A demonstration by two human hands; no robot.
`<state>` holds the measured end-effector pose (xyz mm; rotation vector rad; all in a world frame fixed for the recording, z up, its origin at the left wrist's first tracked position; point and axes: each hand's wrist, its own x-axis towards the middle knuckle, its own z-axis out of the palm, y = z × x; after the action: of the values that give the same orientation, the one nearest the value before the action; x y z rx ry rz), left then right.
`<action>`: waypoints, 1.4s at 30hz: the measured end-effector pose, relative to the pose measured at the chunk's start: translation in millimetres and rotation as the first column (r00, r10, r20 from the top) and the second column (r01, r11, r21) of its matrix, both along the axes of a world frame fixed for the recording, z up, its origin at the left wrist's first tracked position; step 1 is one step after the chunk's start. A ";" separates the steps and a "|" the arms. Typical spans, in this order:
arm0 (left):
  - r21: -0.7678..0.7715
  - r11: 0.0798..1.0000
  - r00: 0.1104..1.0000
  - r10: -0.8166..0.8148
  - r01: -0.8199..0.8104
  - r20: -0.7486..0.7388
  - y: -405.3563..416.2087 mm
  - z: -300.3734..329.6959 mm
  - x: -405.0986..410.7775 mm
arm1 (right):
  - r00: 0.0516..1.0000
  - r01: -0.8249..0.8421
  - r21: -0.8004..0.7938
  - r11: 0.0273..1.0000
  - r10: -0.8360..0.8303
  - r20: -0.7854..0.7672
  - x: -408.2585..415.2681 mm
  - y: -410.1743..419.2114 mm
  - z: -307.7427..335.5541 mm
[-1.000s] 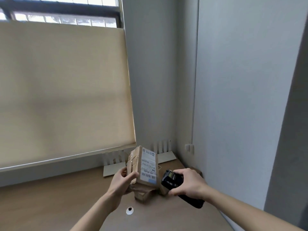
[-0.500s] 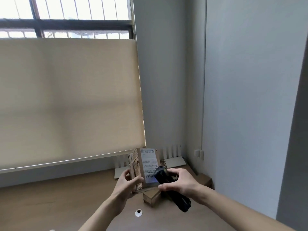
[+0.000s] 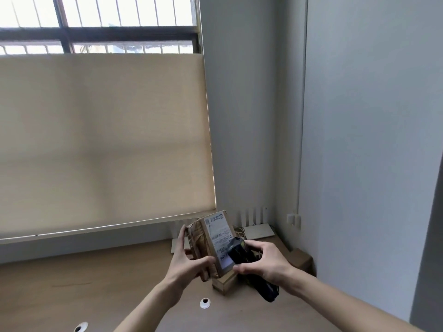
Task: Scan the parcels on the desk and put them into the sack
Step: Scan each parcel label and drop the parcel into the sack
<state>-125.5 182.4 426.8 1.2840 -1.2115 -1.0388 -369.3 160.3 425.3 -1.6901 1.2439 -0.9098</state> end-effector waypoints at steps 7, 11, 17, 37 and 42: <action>0.052 0.998 0.994 0.036 -0.031 -0.103 -6.5 -3.2 0.1 | 0.999 0.008 0.008 1.000 -0.008 -0.049 -1.9 -7.5 -3.9; 0.032 0.998 0.992 0.065 -0.062 -0.109 -11.8 -6.1 1.6 | 0.989 0.022 -0.010 1.000 -0.023 -0.144 -2.6 -10.3 -4.1; -0.041 0.997 0.993 0.063 -0.067 -0.095 -19.7 -12.3 8.8 | 0.871 0.074 -0.074 0.995 -0.101 -0.480 0.4 -8.2 5.7; -0.159 0.968 0.980 0.199 -0.193 0.026 -21.2 -15.6 27.3 | 0.664 0.084 -0.124 0.989 -0.148 -0.733 9.9 -5.2 12.1; -0.156 0.968 0.978 0.204 -0.197 0.033 -20.6 -14.0 28.8 | 0.668 0.092 -0.123 0.988 -0.153 -0.728 12.6 -3.5 11.6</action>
<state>-96.7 161.8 412.8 1.2887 -1.1483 -0.7581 -356.7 156.8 436.9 -2.1553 1.8881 -0.3094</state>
